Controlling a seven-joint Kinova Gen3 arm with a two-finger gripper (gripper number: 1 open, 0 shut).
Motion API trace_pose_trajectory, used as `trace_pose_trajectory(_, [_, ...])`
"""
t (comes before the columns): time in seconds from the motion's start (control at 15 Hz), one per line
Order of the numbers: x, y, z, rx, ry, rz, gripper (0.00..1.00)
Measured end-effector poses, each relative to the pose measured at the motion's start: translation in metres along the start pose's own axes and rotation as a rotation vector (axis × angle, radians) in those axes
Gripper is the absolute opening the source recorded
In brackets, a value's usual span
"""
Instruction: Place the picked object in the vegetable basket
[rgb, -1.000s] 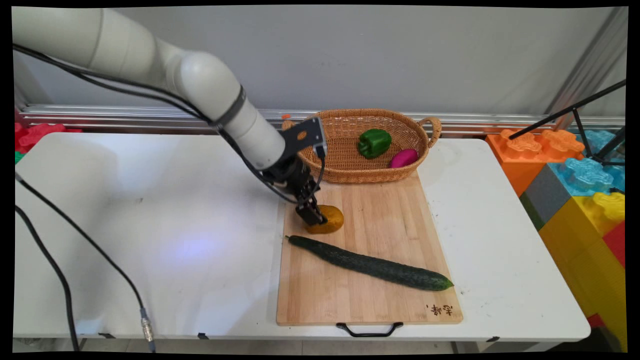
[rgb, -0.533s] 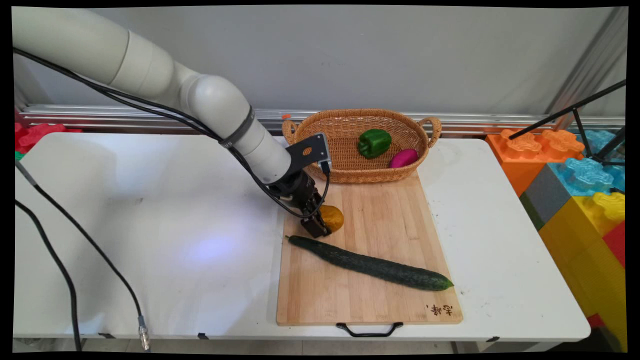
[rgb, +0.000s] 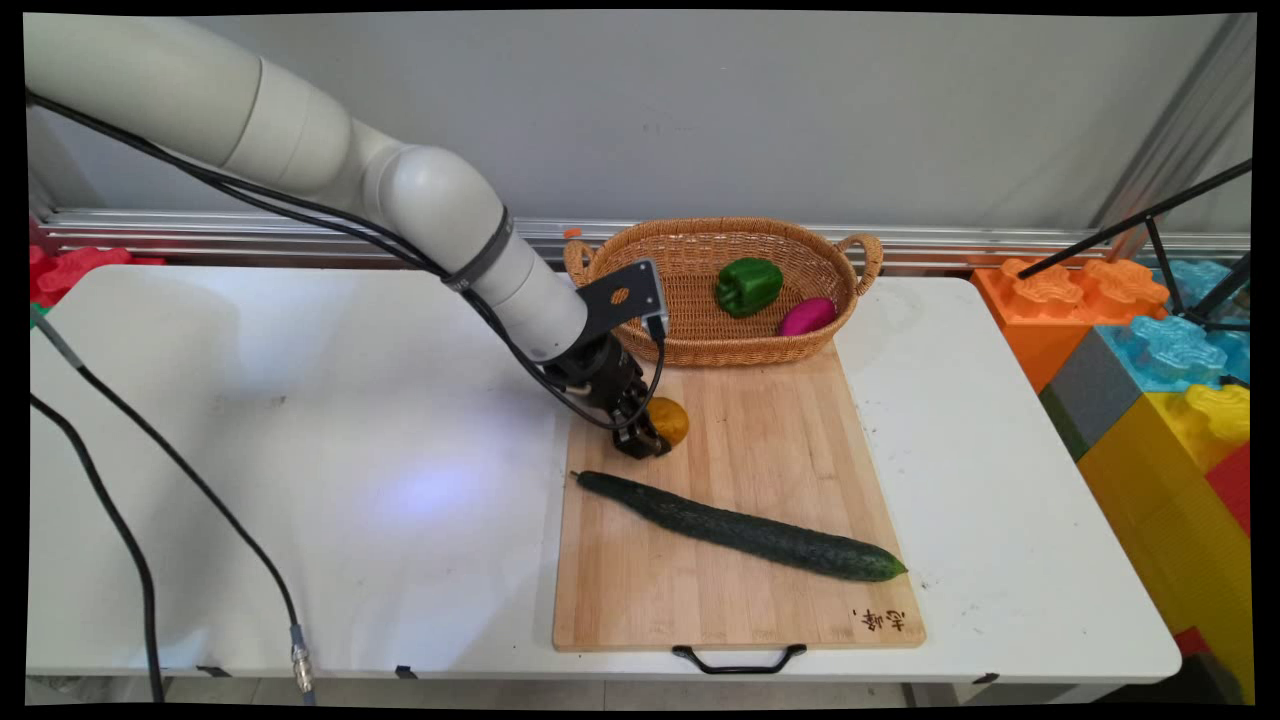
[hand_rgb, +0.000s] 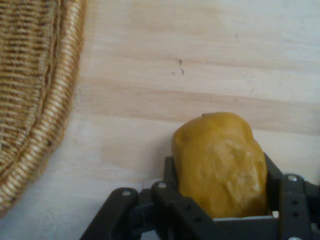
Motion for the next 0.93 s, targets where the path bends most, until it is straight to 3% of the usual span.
trace_pose_trajectory(0.2, [0.01, 0.001, -0.01, 0.004, 0.015, -0.005, 0.0])
trace_pose_trajectory(0.53, [0.053, -0.005, -0.039, 0.045, 0.084, -0.021, 0.0])
trace_pose_trajectory(0.73, [0.085, -0.029, -0.058, 0.128, 0.136, -0.007, 0.0])
trace_pose_trajectory(0.93, [0.1, -0.06, -0.067, 0.21, 0.157, -0.013, 0.0])
